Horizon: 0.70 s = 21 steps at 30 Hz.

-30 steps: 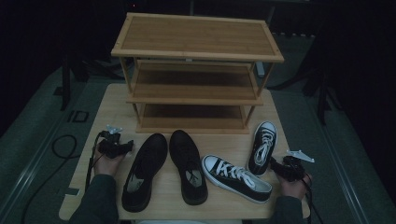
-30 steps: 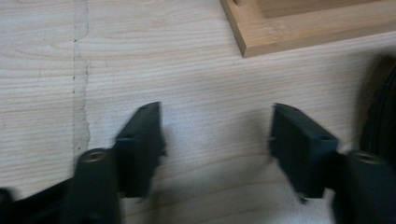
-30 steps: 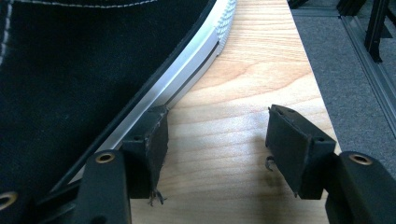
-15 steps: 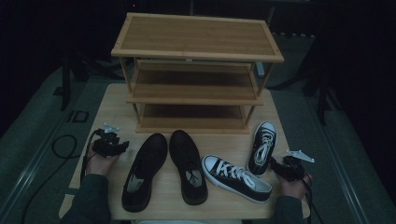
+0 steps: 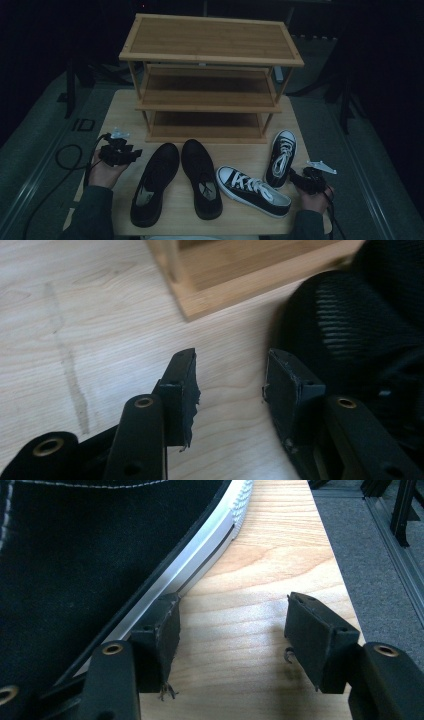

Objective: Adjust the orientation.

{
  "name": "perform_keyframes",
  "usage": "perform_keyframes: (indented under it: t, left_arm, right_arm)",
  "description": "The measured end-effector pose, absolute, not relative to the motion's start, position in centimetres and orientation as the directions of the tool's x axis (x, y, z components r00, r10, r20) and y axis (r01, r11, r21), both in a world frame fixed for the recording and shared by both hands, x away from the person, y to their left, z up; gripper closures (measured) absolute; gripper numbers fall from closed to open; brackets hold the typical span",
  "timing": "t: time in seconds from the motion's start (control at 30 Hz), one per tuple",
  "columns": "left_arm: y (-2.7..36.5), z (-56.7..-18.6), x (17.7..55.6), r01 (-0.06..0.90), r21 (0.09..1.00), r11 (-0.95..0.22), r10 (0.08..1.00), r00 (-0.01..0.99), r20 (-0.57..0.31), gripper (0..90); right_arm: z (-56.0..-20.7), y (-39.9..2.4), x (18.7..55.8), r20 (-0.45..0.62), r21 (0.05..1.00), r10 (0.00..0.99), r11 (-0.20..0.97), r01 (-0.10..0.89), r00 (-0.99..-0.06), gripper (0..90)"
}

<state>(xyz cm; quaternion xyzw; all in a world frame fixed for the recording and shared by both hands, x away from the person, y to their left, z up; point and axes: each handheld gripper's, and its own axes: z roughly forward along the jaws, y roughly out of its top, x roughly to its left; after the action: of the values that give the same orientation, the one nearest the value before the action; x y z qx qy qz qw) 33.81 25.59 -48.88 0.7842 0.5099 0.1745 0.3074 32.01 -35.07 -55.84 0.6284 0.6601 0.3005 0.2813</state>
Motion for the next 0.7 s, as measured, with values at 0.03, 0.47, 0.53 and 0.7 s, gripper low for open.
perform_keyframes:
  t: [0.03, 0.47, 0.53, 0.7]
  left_arm:
    - [25.6, -48.9, 33.8, 0.693, 0.660, -0.291, 0.907, 0.419, -0.040, 56.5]
    - [23.4, -45.8, 32.2, 0.663, 0.657, -0.359, 0.851, 0.521, -0.061, 59.1]
    - [23.2, -45.3, 31.9, 0.657, 0.657, -0.369, 0.846, 0.531, -0.055, 59.3]
    - [22.8, -44.5, 31.2, 0.646, 0.656, -0.391, 0.830, 0.556, -0.053, 59.5]
  right_arm:
    - [-55.8, -35.1, 32.0, 0.006, 0.750, 0.999, 0.030, 0.660, -0.052, 38.8]
    - [-55.8, -35.1, 32.0, 0.006, 0.750, 0.999, 0.030, 0.661, -0.052, 38.8]
    - [-55.8, -35.1, 32.0, 0.007, 0.750, 0.999, 0.029, 0.661, -0.052, 38.8]
    - [-55.8, -35.1, 32.0, 0.007, 0.750, 0.999, 0.029, 0.661, -0.052, 38.8]
